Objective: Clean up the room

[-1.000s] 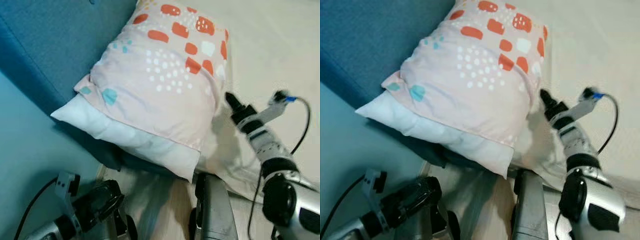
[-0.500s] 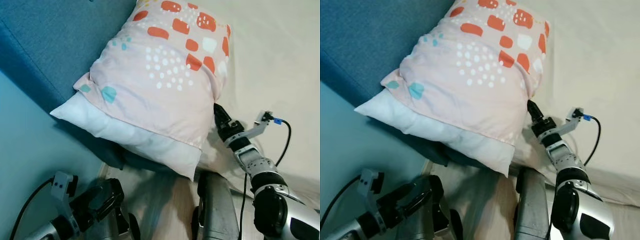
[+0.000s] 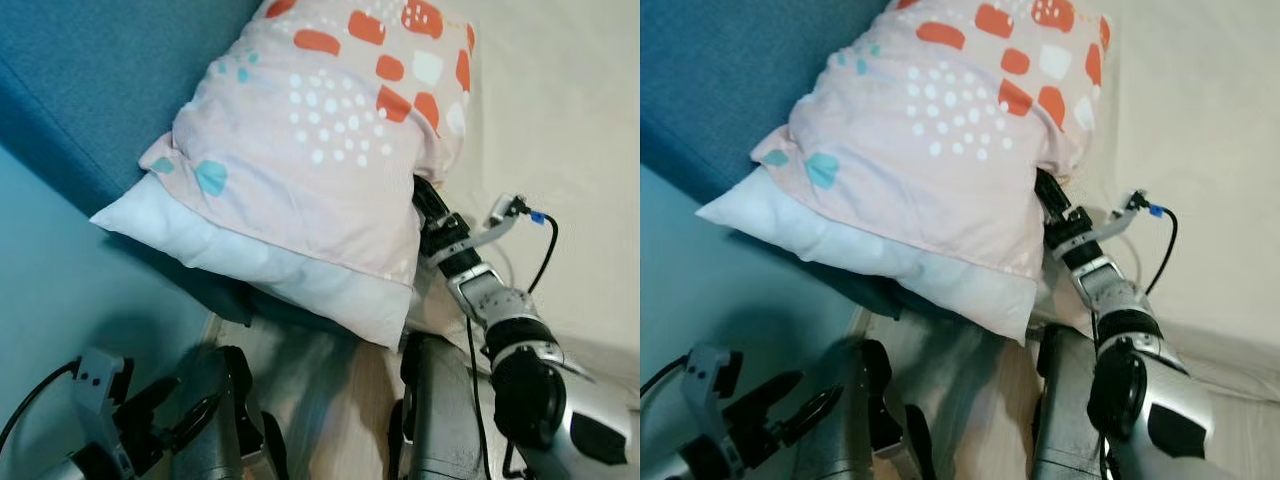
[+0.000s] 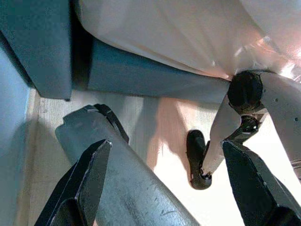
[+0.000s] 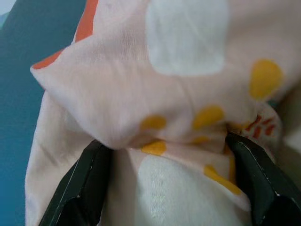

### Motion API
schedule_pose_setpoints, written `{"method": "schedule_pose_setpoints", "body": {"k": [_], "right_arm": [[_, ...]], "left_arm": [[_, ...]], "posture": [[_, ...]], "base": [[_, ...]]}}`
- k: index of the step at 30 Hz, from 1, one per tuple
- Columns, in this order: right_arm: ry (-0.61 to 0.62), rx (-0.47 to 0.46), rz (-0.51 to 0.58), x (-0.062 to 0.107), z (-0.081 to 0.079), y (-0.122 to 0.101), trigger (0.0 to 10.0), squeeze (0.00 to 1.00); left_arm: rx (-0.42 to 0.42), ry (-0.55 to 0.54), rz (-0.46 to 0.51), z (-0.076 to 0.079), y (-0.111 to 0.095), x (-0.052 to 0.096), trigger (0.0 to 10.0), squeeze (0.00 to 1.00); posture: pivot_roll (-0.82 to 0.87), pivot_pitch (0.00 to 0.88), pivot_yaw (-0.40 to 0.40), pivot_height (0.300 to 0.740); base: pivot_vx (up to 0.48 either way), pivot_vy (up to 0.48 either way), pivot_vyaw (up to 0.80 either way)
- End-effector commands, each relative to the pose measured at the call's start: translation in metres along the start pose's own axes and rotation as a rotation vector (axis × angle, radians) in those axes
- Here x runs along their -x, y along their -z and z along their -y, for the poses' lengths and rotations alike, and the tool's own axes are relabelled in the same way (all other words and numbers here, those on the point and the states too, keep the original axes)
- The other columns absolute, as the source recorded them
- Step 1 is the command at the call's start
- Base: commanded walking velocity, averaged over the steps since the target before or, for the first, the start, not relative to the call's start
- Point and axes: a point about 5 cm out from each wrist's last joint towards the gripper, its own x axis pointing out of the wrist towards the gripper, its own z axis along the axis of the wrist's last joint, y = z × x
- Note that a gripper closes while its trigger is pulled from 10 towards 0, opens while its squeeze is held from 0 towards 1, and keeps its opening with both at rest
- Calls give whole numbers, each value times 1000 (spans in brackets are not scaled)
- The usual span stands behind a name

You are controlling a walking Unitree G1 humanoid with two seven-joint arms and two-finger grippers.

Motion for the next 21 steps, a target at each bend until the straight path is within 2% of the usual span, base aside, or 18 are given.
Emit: {"method": "schedule_pose_setpoints", "body": {"k": [1,5,6,10,21], "right_arm": [[-41,-44,-23,-7,-4,8,10000,0],[-84,-30,-17,-14,-12,2,10000,0],[-102,-27,-8,-16,-15,-2,0,0],[-152,6,7,-21,-24,-13,0,0],[-165,82,80,-25,-34,-40,0,0]], "left_arm": [[0,-24,-43,-3,2,10,10000,0],[-3,-28,-44,-3,-1,11,10000,0],[-5,-29,-45,-3,-1,11,10000,0],[-5,-35,-45,-3,-1,12,10000,0],[-4,-40,-38,-4,-1,7,10000,0]], "posture": [[180,512,110,511],[183,514,111,511],[185,516,110,511],[178,511,104,511],[170,497,98,511]], "base": [[0,0,0],[0,0,0],[0,0,0],[0,0,0],[0,0,0]]}}
